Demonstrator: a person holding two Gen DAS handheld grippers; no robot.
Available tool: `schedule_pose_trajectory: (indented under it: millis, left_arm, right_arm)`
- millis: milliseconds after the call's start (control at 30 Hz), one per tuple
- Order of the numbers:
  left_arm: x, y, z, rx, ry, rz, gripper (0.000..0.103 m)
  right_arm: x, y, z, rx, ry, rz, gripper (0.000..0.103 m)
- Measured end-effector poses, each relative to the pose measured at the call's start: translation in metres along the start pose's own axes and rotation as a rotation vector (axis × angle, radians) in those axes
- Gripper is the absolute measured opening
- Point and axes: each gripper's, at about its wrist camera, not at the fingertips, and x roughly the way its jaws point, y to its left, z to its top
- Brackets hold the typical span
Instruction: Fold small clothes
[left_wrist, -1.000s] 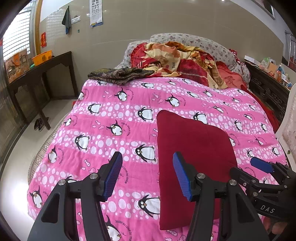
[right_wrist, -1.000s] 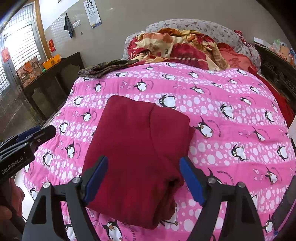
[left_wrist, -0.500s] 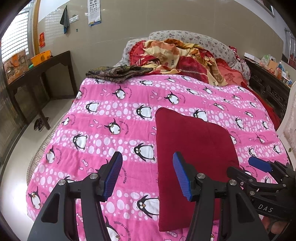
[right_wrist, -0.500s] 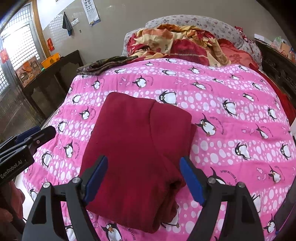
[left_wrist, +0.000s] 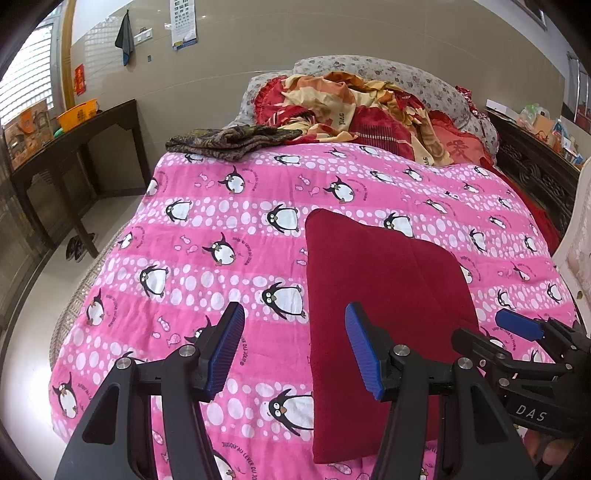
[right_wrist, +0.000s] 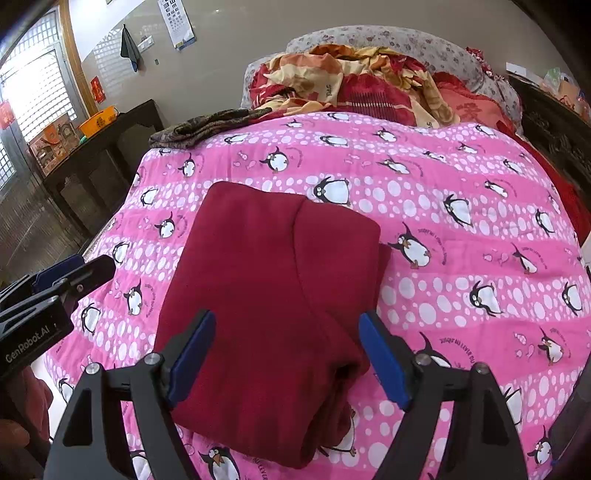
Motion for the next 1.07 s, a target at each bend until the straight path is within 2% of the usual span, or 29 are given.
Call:
schedule_pose_trajectory:
  millis: [600, 867, 1067]
  left_arm:
    - [0.005, 0.004, -0.001, -0.007, 0.008, 0.005, 0.037]
    - [0.009, 0.008, 0.000, -0.002, -0.029, -0.039, 0.037]
    - [0.019, 0.023, 0.004, -0.046, -0.030, -0.050, 0.037]
  right_arm:
    - [0.004, 0.001, 0.001, 0.002, 0.008, 0.004, 0.083]
    - [0.009, 0.001, 0.000, -0.001, 0.020, 0.008, 0.083]
    - [0.013, -0.014, 0.003, 0.025, 0.020, -0.007, 0.083]
